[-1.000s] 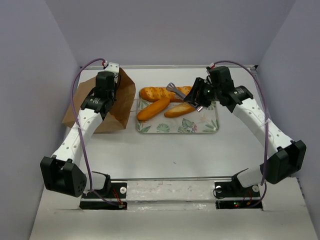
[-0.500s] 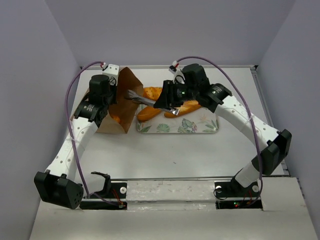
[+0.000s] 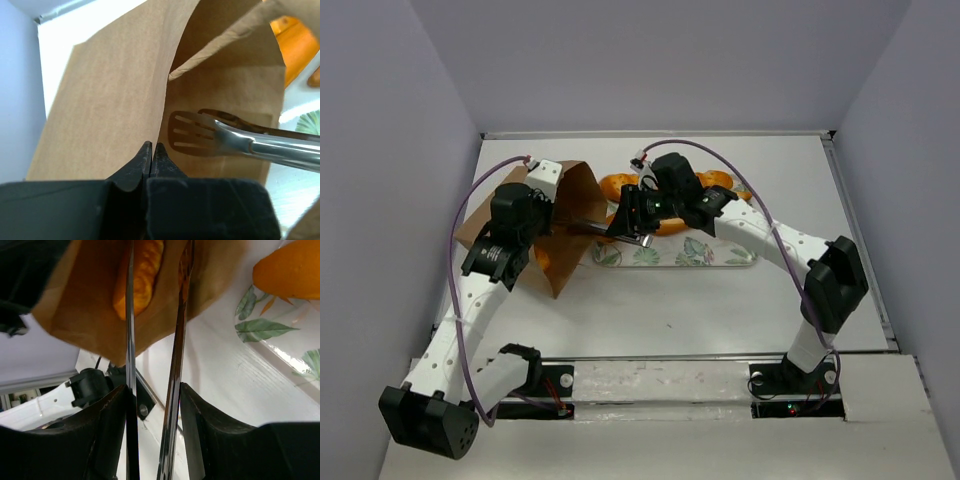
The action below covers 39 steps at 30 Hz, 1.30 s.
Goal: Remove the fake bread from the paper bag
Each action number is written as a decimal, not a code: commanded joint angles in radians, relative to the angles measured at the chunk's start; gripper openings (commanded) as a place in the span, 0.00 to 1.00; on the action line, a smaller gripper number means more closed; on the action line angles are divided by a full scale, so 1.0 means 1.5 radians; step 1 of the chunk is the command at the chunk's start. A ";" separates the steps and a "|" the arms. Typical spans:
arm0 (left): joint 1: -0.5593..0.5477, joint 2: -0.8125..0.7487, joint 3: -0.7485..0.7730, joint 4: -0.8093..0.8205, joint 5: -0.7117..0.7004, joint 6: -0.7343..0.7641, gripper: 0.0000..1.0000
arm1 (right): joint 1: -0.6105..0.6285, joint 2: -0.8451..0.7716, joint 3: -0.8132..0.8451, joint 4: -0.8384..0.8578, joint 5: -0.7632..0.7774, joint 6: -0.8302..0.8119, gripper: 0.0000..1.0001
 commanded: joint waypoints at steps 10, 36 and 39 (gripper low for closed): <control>-0.001 -0.045 -0.010 0.062 0.031 0.025 0.00 | 0.004 0.057 -0.082 0.275 -0.016 0.099 0.52; -0.018 0.115 0.045 0.172 0.029 0.053 0.00 | 0.035 0.150 -0.035 0.138 -0.068 -0.125 0.52; -0.020 0.106 0.055 0.154 0.045 0.030 0.00 | 0.035 0.193 0.010 0.147 -0.077 -0.099 0.53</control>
